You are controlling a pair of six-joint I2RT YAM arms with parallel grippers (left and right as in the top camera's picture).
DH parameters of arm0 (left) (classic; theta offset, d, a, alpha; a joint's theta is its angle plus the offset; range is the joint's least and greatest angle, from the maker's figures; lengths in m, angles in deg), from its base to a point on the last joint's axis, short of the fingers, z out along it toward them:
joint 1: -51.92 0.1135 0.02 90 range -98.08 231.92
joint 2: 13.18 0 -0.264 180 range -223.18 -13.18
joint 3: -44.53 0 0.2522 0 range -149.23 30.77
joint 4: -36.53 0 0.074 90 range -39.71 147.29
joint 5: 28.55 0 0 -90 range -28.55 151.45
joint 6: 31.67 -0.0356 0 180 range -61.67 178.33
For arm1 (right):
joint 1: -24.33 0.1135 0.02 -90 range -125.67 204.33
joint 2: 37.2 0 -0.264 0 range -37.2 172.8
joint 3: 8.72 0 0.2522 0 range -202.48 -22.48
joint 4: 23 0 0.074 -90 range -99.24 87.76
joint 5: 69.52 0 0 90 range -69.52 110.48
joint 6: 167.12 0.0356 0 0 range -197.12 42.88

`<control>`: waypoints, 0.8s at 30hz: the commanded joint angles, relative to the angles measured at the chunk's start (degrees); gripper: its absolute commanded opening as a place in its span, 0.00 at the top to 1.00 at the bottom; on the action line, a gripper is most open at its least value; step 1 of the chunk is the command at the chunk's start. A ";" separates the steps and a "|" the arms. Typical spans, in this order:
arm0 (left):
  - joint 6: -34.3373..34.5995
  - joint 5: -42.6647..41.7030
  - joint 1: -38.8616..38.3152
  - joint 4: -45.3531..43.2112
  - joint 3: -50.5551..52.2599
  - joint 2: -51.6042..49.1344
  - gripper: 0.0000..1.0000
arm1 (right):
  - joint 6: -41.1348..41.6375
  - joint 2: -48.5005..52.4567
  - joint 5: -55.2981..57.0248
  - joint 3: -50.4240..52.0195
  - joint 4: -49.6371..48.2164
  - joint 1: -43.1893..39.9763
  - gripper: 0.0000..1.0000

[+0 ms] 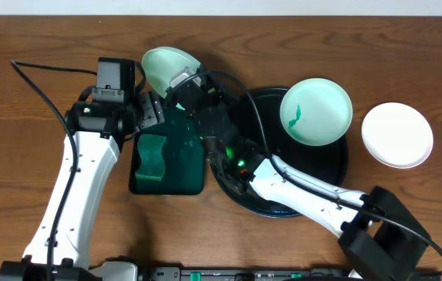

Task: Clean dirty plates on tray and stack at the side
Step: 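Hold the pale green plate tilted over the green tray with the right gripper, then carry the pale green plate right and set it on the white plate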

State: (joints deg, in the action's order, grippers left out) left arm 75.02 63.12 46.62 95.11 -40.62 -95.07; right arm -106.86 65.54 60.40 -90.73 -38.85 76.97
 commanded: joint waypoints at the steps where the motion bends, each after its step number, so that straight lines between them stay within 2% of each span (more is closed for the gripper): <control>1: 0.07 0.26 0.15 0.13 -0.31 -0.11 0.18 | -0.17 0.13 0.74 -1.18 -0.42 0.70 0.99; 17: 0.07 0.28 0.15 0.15 -0.31 -0.11 0.18 | 2.69 0.13 1.86 -1.18 2.40 0.57 0.99; 19: 0.07 0.28 0.15 0.13 -0.31 -0.11 0.18 | 1.81 0.13 5.01 -1.18 1.40 0.52 0.99; 24: 0.07 0.26 0.15 0.13 -0.31 -0.11 0.18 | 5.97 0.13 6.47 -1.18 2.19 0.48 0.99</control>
State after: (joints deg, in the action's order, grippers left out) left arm 75.02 63.12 46.62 95.11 -40.62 -95.05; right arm -104.06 65.54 64.10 -90.77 -36.84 76.97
